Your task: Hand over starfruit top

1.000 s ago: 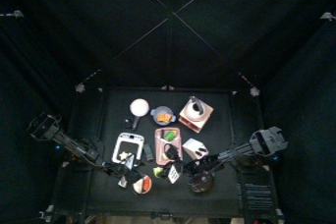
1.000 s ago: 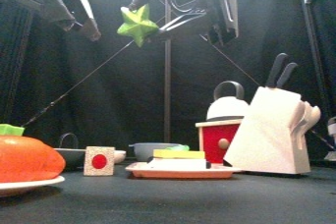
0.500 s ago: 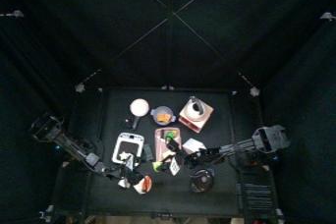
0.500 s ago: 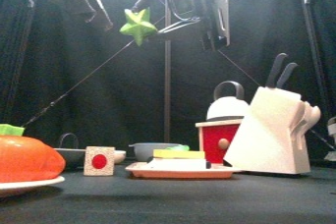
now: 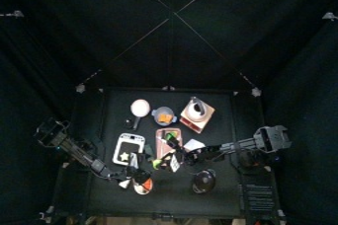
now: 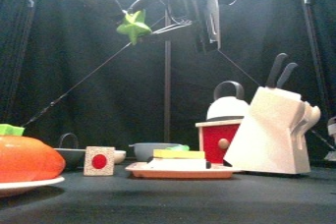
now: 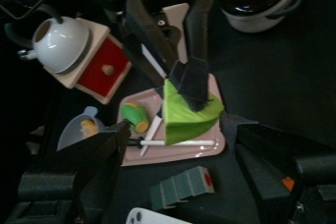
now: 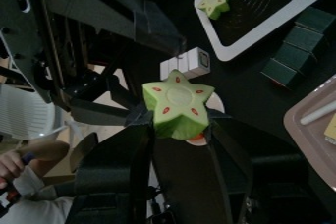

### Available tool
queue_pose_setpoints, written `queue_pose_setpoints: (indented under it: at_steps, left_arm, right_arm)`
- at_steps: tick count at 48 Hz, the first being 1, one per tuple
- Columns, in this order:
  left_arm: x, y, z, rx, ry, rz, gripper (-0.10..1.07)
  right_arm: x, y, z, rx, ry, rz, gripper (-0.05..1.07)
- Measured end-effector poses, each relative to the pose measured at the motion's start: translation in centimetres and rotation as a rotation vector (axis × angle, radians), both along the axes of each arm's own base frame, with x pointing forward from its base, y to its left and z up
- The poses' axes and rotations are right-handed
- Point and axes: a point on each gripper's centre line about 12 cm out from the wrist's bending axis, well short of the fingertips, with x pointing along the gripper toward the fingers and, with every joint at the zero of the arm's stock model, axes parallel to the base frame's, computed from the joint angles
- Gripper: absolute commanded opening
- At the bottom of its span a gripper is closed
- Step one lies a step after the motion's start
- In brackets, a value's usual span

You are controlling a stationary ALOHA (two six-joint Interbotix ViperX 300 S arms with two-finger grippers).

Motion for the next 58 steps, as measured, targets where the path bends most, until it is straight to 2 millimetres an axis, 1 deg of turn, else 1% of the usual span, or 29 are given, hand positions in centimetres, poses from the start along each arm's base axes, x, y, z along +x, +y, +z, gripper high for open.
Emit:
queue_pose_setpoints:
  at_steps: [13, 22, 35, 38, 41, 51, 55, 58]
  left_arm:
    - [0.5, -0.4, -1.2, 0.014, 0.012, 0.005, 1.04]
    - [0.9, -0.6, -0.8, 0.013, 0.000, 0.002, 1.02]
    - [1.0, -0.6, -1.0, 0.019, 0.004, 0.004, 0.87]
    - [1.0, -0.6, -1.1, 0.024, 0.005, 0.004, 0.85]
    - [1.0, -0.6, -1.0, 0.026, 0.000, 0.003, 0.85]
    - [1.0, -0.5, -0.9, 0.041, -0.003, 0.003, 0.85]
    - [1.0, -0.5, -0.9, 0.039, -0.005, 0.005, 0.85]
    - [1.0, -0.5, -0.9, 0.042, -0.004, 0.008, 0.85]
  right_arm:
    - [0.0, 0.0, 0.1, 0.004, -0.003, -0.001, 0.61]
    - [0.0, 0.0, 0.0, 0.004, -0.001, -0.001, 0.61]
    - [0.0, -0.1, 0.1, 0.004, -0.003, -0.002, 0.62]
    - [0.1, -0.1, 0.0, 0.004, -0.001, -0.002, 0.65]
    - [0.1, -0.1, -0.1, 0.000, 0.000, 0.000, 0.71]
    - [0.1, 0.0, -0.2, -0.002, 0.004, 0.002, 0.95]
    - [0.1, 0.0, -0.2, -0.001, 0.002, 0.003, 0.99]
    - [0.0, -0.1, -0.3, -0.002, 0.005, 0.002, 0.99]
